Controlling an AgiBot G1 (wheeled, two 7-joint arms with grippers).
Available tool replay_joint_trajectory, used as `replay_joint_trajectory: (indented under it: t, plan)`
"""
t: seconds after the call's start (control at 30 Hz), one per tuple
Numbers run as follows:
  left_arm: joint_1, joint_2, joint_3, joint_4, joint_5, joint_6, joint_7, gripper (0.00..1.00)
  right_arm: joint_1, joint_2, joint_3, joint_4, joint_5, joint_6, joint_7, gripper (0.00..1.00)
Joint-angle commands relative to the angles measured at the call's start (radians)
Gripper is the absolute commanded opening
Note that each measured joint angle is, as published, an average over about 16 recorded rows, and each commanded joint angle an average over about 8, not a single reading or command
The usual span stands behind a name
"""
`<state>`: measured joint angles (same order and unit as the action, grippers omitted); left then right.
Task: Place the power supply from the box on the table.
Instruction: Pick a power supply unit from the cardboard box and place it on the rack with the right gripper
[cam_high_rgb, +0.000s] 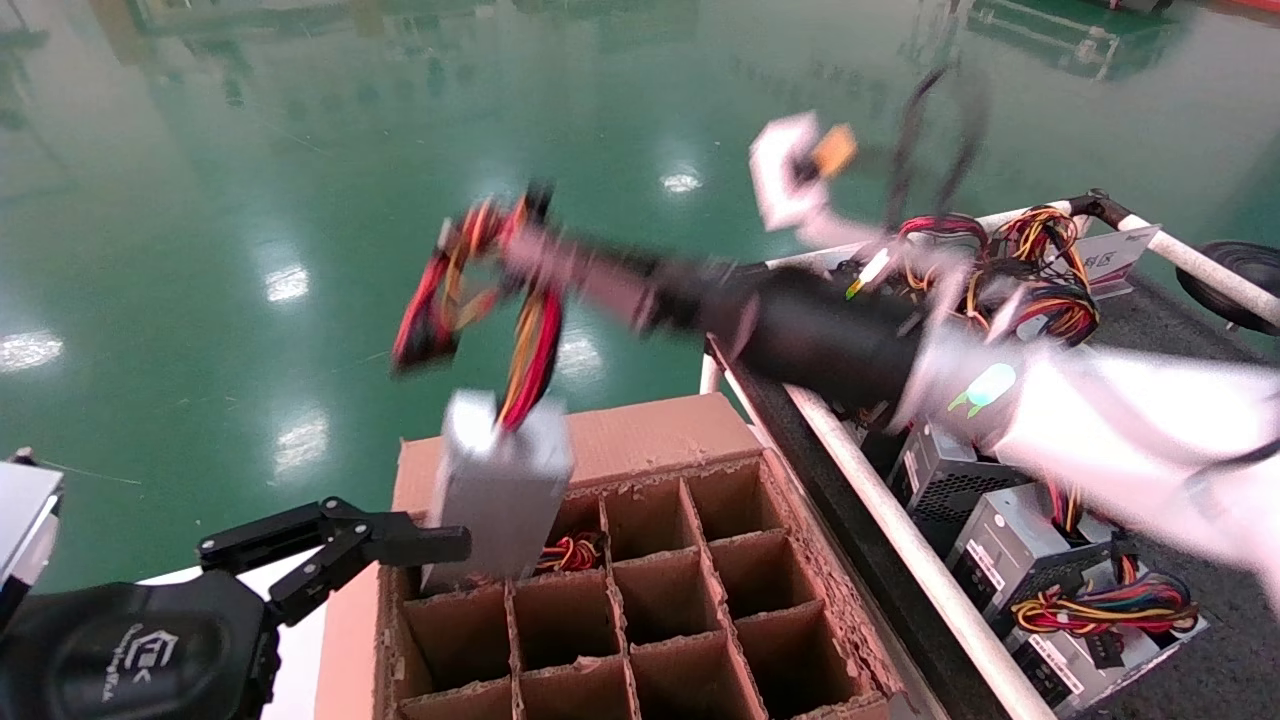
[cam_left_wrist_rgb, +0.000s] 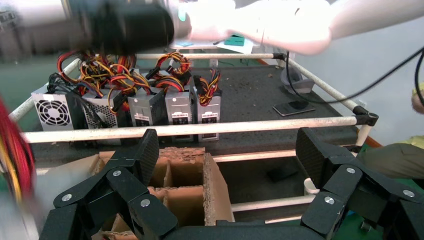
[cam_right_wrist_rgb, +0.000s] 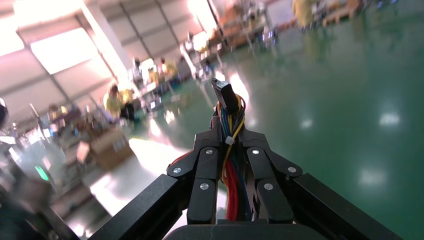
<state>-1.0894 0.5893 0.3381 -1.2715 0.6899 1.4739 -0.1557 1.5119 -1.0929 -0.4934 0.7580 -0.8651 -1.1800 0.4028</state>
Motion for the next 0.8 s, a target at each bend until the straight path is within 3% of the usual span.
replay_joint_trajectory:
  t: [0.03, 0.4, 0.8]
  plan:
    - [0.000, 0.000, 0.000, 0.000, 0.000, 0.000, 0.000, 1.00, 0.025, 0.030, 0.017, 0.019, 0.027, -0.003, 0.063, 0.00]
    - [0.000, 0.000, 0.000, 0.000, 0.000, 0.000, 0.000, 1.00, 0.156, 0.279, 0.123, 0.049, 0.119, 0.011, 0.256, 0.00]
    - [0.000, 0.000, 0.001, 0.000, 0.000, 0.000, 0.000, 1.00, 0.281, 0.503, 0.195, -0.070, 0.150, -0.082, 0.276, 0.00]
